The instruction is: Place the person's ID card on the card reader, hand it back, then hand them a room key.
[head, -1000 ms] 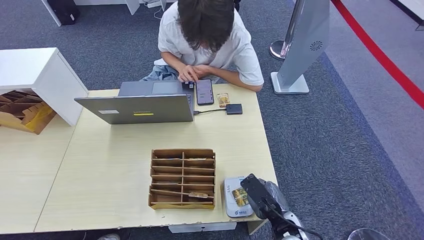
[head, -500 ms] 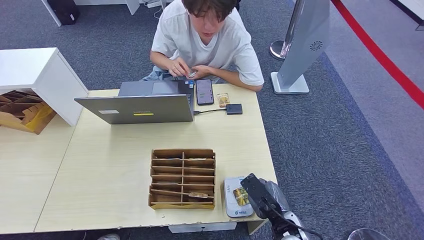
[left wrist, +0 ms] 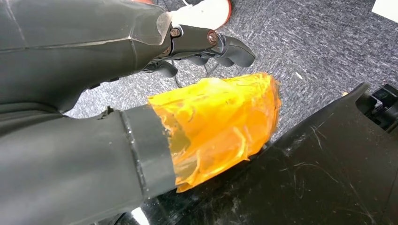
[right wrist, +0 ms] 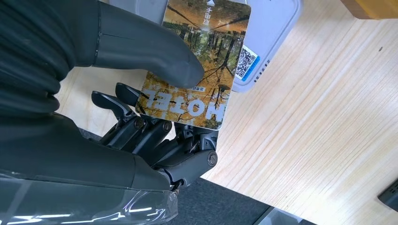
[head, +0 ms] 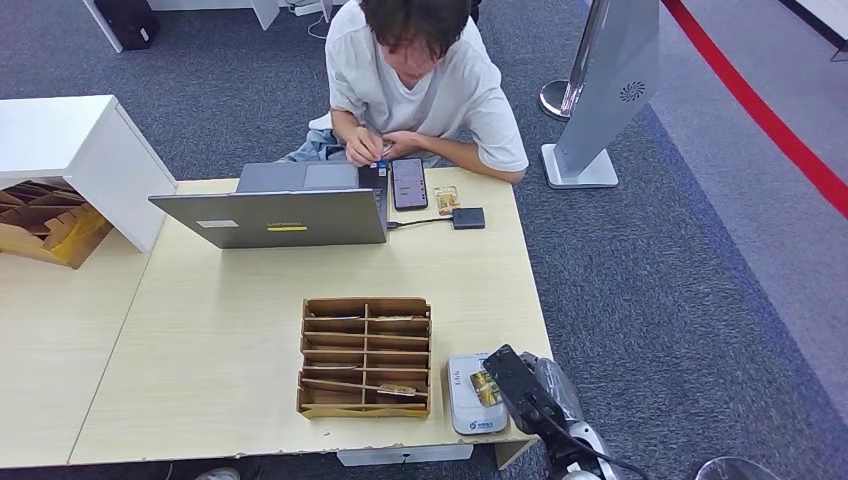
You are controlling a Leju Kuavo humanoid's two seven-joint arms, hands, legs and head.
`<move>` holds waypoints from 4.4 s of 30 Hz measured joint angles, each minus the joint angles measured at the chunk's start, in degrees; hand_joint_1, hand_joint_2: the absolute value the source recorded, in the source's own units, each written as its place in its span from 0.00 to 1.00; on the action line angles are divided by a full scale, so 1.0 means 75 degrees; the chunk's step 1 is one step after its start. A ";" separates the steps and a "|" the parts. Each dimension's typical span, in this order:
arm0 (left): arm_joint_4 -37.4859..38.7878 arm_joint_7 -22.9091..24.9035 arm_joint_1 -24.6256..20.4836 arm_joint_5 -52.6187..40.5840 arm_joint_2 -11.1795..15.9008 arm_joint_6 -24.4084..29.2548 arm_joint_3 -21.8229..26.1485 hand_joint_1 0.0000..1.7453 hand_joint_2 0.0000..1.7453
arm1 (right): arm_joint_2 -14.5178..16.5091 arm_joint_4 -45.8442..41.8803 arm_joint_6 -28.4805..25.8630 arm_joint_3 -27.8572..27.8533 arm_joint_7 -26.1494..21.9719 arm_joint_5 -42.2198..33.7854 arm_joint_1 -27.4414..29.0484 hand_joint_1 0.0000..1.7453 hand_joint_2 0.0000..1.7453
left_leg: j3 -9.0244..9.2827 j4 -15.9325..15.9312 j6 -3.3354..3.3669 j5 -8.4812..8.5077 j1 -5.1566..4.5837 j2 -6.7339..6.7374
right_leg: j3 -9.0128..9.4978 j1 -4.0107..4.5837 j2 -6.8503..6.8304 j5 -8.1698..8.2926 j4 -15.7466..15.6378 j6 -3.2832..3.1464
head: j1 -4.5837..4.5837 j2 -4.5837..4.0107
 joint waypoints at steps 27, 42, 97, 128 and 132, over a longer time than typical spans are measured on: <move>-0.0013 0.0023 0.0135 0.0798 0.0018 -0.0574 0.0236 0.00 0.00 | -0.0003 -0.1155 -0.0427 -0.0050 -0.0390 0.0775 0.0203 1.00 1.00 | 0.0000 0.0000 0.0000 0.0000 0.0000 0.0000 | 0.0000 0.0000 0.0001 0.0000 0.0000 0.0000 | -0.0001 0.0000; -0.1211 0.0732 0.1222 0.2897 0.1095 -0.3786 0.1332 0.00 0.00 | -0.0007 -0.1233 -0.0757 0.0256 -0.1236 0.0733 -0.0234 1.00 1.00 | 0.0000 -0.0004 -0.0001 0.0000 0.0003 0.0006 | -0.0001 0.0003 0.0007 -0.0002 0.0006 -0.0001 | 0.0000 0.0000; -0.6595 0.0128 0.2039 1.2620 0.5604 -0.1724 -0.5669 0.00 0.00 | -0.0221 -0.0989 -0.1797 0.2436 -0.2954 0.0975 -0.2247 0.73 1.00 | -0.0002 -0.0006 -0.0016 0.0009 0.0005 0.0002 | -0.0001 0.0004 0.0001 -0.0003 0.0011 -0.0008 | 0.0002 0.0000; -0.2486 -0.0138 -0.0230 0.8482 0.1738 0.1840 -0.7834 0.00 0.00 | -0.0219 -0.2201 -0.2119 0.1758 -0.2348 0.2739 -0.1039 0.00 0.00 | -0.0024 0.0007 0.0028 0.0022 -0.0055 -0.0064 | 0.0010 -0.0054 -0.0056 0.0021 -0.0018 0.0049 | -0.0058 0.0000; -0.1514 -0.0322 -0.0370 0.8609 0.1170 0.1697 -0.7839 0.00 0.00 | -0.0208 -0.2727 -0.2235 0.1411 -0.2480 0.2744 -0.0584 0.00 0.00 | -0.0020 0.0009 0.0033 0.0019 -0.0052 -0.0056 | 0.0002 -0.0052 -0.0048 0.0022 -0.0018 0.0051 | -0.0061 0.0000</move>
